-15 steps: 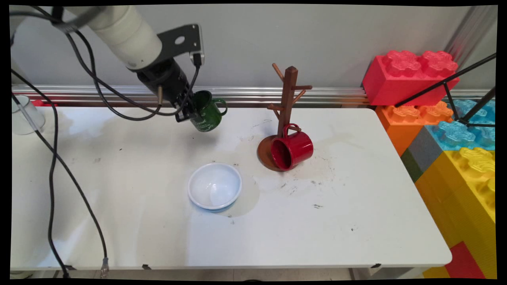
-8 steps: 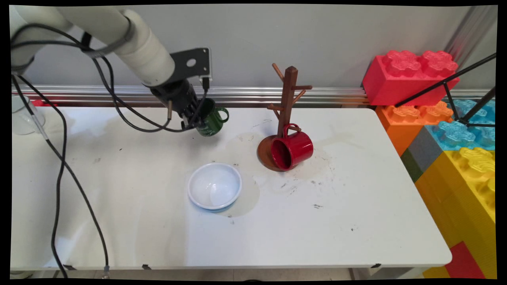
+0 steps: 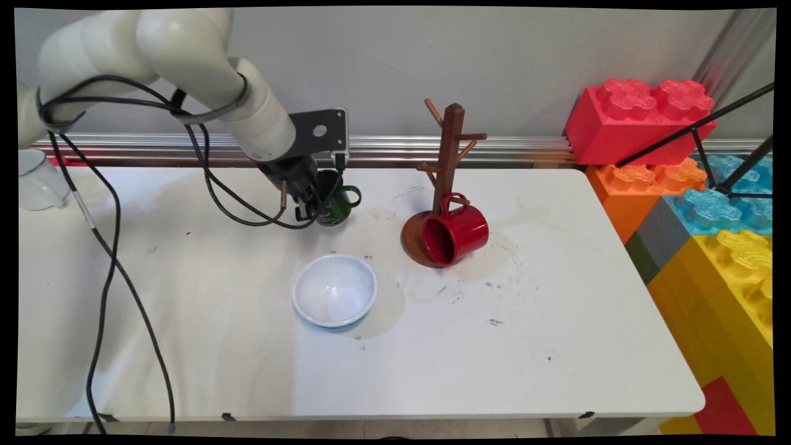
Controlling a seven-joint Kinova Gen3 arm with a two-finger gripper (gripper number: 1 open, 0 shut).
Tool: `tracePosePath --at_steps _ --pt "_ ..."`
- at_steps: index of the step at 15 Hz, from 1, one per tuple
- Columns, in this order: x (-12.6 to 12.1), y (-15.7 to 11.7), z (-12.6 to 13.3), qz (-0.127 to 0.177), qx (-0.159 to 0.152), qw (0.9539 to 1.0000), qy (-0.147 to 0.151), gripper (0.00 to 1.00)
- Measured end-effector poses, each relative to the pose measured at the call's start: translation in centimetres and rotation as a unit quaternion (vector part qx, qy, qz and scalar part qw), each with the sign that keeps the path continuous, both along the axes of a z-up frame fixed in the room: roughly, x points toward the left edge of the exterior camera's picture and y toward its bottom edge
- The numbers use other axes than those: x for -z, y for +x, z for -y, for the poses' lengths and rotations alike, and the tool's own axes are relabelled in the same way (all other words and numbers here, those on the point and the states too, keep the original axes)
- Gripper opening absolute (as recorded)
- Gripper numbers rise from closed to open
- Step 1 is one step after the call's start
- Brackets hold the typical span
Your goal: Place the picked object on the table
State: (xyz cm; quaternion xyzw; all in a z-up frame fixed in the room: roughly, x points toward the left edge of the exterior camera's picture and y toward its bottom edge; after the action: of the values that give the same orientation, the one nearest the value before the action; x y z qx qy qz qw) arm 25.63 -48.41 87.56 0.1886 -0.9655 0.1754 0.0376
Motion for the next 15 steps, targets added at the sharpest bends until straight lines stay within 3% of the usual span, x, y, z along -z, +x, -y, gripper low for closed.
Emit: tracePosePath --at_steps 15 --pt "4.7 -1.9 1.6 0.018 -0.018 0.9996 0.014 0.0"
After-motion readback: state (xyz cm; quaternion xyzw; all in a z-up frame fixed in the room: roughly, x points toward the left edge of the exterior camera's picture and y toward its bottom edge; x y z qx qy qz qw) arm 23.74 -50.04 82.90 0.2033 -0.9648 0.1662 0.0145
